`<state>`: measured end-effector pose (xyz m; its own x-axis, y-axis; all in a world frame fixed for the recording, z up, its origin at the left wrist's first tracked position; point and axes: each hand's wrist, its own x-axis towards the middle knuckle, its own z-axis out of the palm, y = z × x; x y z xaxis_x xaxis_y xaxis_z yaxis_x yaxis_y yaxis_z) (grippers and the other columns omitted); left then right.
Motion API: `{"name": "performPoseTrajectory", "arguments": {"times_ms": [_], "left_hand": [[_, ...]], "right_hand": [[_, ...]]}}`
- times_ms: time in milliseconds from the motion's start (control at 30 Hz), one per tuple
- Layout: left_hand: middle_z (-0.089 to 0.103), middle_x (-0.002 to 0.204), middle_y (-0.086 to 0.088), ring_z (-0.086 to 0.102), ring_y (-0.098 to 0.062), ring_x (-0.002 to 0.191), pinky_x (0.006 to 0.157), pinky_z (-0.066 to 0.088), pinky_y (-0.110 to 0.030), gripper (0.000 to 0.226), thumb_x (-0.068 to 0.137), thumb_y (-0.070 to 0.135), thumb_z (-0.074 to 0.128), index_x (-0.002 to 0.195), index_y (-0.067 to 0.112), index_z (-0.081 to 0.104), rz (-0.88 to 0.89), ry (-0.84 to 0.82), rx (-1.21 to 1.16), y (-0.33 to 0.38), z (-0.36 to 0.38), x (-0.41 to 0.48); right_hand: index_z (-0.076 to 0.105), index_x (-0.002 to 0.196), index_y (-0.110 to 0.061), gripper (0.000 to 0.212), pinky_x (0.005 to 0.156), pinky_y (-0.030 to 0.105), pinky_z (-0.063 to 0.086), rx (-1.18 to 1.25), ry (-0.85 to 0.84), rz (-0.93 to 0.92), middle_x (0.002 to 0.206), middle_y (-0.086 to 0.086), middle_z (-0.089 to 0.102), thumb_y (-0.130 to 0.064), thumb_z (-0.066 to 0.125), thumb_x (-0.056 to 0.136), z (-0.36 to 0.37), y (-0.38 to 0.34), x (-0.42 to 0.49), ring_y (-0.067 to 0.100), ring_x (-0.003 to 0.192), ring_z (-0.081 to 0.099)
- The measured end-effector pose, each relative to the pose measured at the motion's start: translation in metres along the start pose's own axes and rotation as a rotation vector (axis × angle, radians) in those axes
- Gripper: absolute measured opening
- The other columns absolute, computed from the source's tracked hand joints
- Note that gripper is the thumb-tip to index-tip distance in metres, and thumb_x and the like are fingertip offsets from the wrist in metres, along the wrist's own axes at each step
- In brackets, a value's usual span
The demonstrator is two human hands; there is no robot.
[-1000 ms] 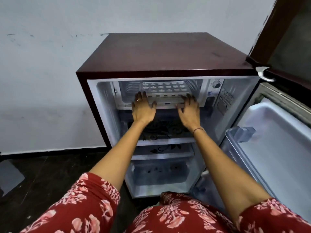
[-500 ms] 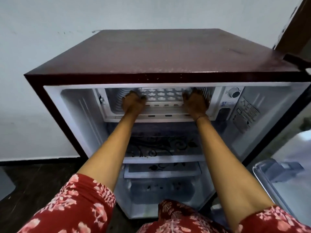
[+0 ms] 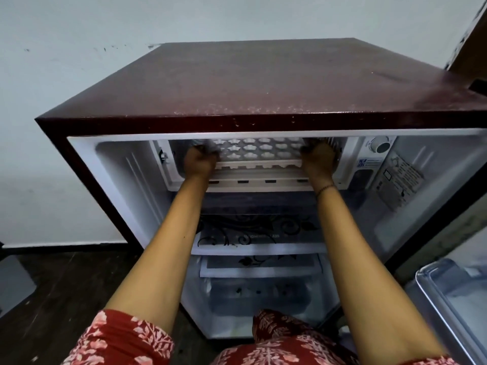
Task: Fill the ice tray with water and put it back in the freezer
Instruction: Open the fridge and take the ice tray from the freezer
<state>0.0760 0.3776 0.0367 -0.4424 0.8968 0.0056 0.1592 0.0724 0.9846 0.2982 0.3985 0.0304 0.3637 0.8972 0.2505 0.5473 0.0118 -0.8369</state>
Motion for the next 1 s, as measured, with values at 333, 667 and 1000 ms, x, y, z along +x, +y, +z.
{"name": "performPoseTrajectory", "arguments": {"times_ms": [333, 667, 1000], "left_hand": [[0.06, 0.123, -0.013, 0.06, -0.029, 0.106, 0.062, 0.05, -0.028, 0.041, 0.085, 0.005, 0.064, 0.125, 0.002, 0.055, -0.153, 0.051, -0.064, 0.009, -0.043, -0.063], [0.062, 0.11, -0.014, 0.059, -0.023, 0.093, 0.089, 0.05, -0.034, 0.038, 0.089, 0.004, 0.058, 0.126, -0.002, 0.053, -0.246, -0.016, -0.162, 0.013, -0.105, -0.147], [0.065, 0.113, -0.009, 0.064, -0.015, 0.08, 0.051, 0.052, -0.016, 0.041, 0.085, 0.002, 0.063, 0.126, 0.004, 0.055, -0.293, -0.034, -0.22, 0.007, -0.176, -0.227]], "right_hand": [[0.062, 0.116, 0.0, 0.032, 0.095, 0.028, 0.048, 0.513, 0.021, 0.296, 0.121, 0.012, 0.063, 0.004, 0.06, 0.084, -0.035, -0.009, -0.066, 0.023, 0.113, 0.059], [0.06, 0.117, 0.004, 0.03, 0.1, 0.039, 0.048, 0.62, -0.018, 0.411, 0.117, 0.016, 0.064, -0.001, 0.06, 0.088, -0.084, -0.032, -0.142, 0.028, 0.111, 0.061], [0.054, 0.121, 0.008, 0.031, 0.073, 0.017, 0.055, 0.749, -0.029, 0.504, 0.112, 0.018, 0.061, 0.003, 0.055, 0.091, -0.125, -0.043, -0.249, 0.017, 0.087, 0.062]]}}
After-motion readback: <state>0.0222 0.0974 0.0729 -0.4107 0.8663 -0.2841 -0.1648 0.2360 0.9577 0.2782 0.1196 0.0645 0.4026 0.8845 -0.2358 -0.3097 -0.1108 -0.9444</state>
